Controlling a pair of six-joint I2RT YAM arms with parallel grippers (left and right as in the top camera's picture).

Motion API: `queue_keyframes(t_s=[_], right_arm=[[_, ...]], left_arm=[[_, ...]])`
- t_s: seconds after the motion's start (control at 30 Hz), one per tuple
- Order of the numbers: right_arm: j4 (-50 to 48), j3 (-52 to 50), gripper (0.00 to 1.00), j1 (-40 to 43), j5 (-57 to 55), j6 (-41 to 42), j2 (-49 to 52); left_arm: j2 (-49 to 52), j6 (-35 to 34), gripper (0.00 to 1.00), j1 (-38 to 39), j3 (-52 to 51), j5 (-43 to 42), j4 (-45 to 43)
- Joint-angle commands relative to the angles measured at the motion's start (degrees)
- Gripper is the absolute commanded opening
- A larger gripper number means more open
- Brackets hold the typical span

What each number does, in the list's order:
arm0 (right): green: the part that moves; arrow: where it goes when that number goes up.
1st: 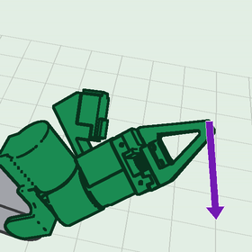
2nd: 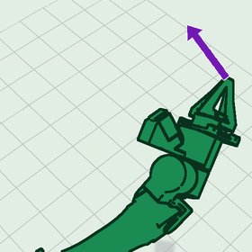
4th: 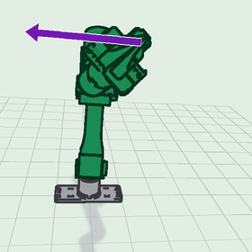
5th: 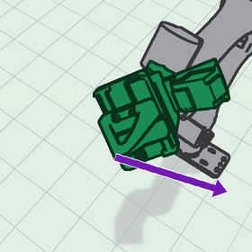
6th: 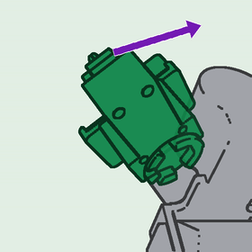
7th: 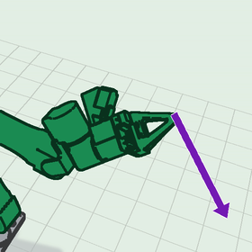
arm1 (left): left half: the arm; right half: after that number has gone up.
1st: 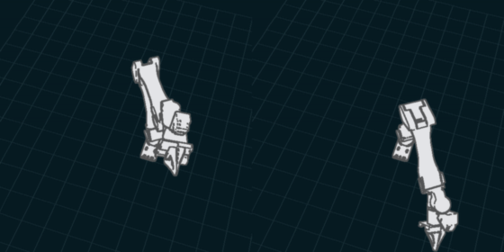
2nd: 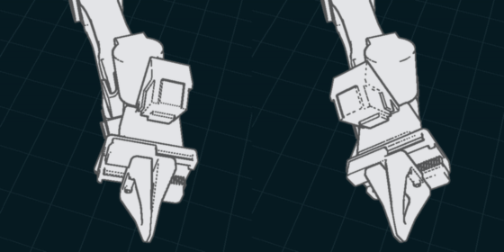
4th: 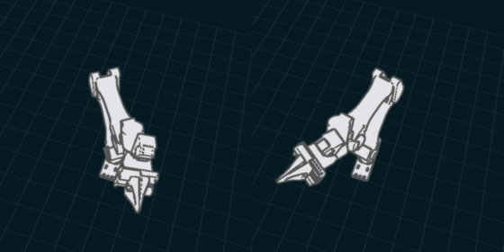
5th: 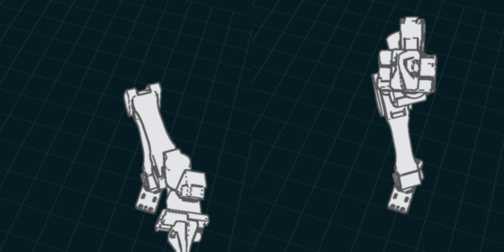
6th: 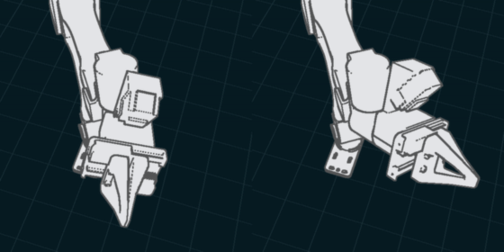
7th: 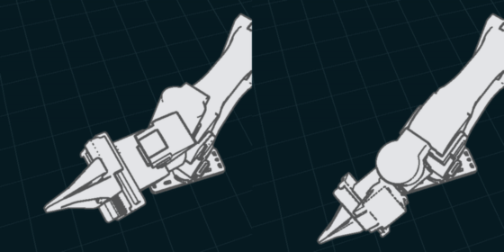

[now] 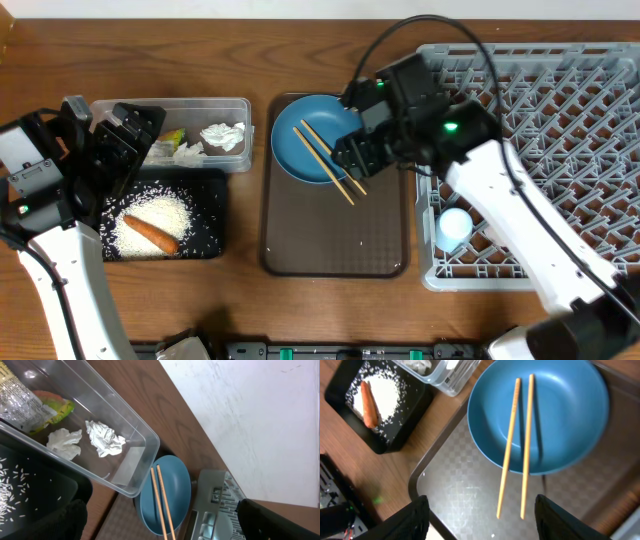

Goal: Sort waste into correct bins and load items into the dishwasher rack
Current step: 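Move the right gripper left over the blue plate toward the chopsticks, then lower the right gripper and close it on one wooden chopstick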

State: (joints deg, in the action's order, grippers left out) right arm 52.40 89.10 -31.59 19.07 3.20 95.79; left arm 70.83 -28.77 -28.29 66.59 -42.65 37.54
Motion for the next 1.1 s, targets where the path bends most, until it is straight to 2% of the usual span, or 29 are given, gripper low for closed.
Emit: queue_keyframes(t_s=[0.0,0.17,0.33,0.6,0.9,1.07], right_arm=[[-1.29,-0.07,0.66,-1.66,-0.24,-0.68,3.41],[-4.48,-0.07,0.56,-3.3,-0.24,-0.68,9.11],[-6.01,-0.07,0.53,-4.9,-1.07,-0.74,14.56],[-8.13,-0.07,0.39,-5.73,-4.72,-2.51,21.03],[-9.35,-0.07,0.34,-5.79,-5.07,-3.72,21.9],[-9.38,-0.07,0.35,-5.95,-10.88,-3.69,21.9]], left_arm=[[-0.85,-0.46,0.98,-0.26,1.16,-0.13,0.17],[-0.85,-0.46,0.98,-0.26,1.16,-0.13,0.17],[-0.85,-0.46,0.98,-0.26,1.16,-0.13,0.15],[-0.85,-0.46,0.98,-0.26,1.16,-0.13,0.17],[-0.85,-0.46,0.98,-0.26,1.16,-0.13,0.17],[-0.85,-0.46,0.98,-0.26,1.16,-0.13,0.17]])
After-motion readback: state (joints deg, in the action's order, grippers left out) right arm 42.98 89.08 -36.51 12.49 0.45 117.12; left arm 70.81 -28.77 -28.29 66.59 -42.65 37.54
